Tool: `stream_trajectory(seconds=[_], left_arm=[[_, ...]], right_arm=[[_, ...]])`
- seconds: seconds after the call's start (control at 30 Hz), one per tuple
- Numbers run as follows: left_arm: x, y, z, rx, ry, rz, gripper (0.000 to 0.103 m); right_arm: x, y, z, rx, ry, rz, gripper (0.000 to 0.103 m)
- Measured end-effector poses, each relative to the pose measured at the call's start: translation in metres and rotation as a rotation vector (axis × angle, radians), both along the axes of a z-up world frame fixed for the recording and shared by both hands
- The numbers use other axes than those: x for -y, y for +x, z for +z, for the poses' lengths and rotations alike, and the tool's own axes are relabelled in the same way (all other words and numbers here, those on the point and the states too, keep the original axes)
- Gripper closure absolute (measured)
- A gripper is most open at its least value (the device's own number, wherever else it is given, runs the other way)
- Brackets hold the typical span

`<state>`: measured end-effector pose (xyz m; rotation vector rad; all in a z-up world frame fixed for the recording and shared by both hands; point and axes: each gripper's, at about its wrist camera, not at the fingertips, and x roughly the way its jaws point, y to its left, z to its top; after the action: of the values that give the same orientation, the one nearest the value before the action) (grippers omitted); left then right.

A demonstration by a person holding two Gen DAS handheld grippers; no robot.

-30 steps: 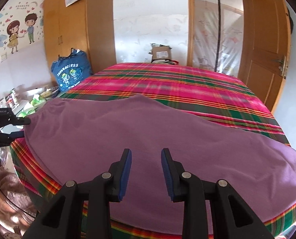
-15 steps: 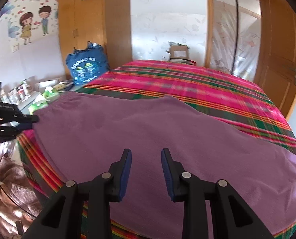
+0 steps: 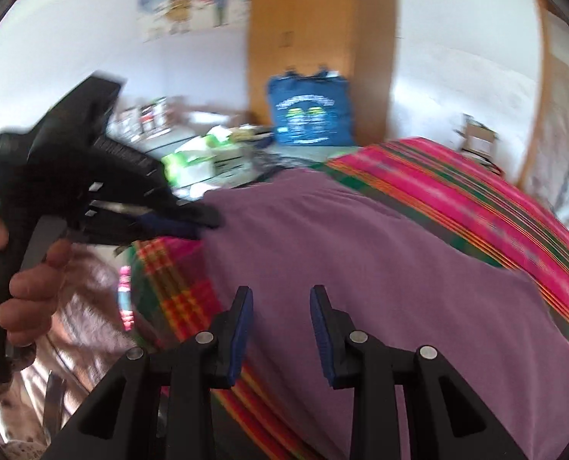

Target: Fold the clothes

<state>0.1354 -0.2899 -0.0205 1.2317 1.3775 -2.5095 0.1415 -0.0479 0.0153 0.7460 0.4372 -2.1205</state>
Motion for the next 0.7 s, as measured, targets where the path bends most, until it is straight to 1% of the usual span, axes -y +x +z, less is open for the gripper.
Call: stream_trajectory(seconds=[0.1, 0.27, 0.43, 0.53, 0.6, 0.7], left_arm=[[0.001, -0.002, 0.0, 0.007, 0.007, -0.015, 0.082], [0.007, -0.003, 0.0, 0.006, 0.05, -0.03, 0.082], [0.007, -0.005, 0.0, 0.009, 0.065, -0.041, 0.082], [0.011, -0.005, 0.0, 0.005, 0.084, -0.044, 0.082], [0.014, -0.001, 0.004, -0.004, 0.058, -0.029, 0.082], [0.021, 0.003, 0.01, -0.022, 0.039, -0.005, 0.077]], right_arm=[[0.016, 0.007, -0.001, -0.042, 0.014, 0.029, 0.071], [0.041, 0.015, -0.008, -0.105, 0.059, 0.061, 0.071], [0.064, 0.015, -0.022, -0.13, 0.146, 0.043, 0.071], [0.076, 0.016, -0.025, -0.176, 0.187, 0.029, 0.071], [0.082, 0.015, -0.027, -0.181, 0.201, 0.012, 0.071], [0.088, 0.013, -0.028, -0.179, 0.194, 0.007, 0.071]])
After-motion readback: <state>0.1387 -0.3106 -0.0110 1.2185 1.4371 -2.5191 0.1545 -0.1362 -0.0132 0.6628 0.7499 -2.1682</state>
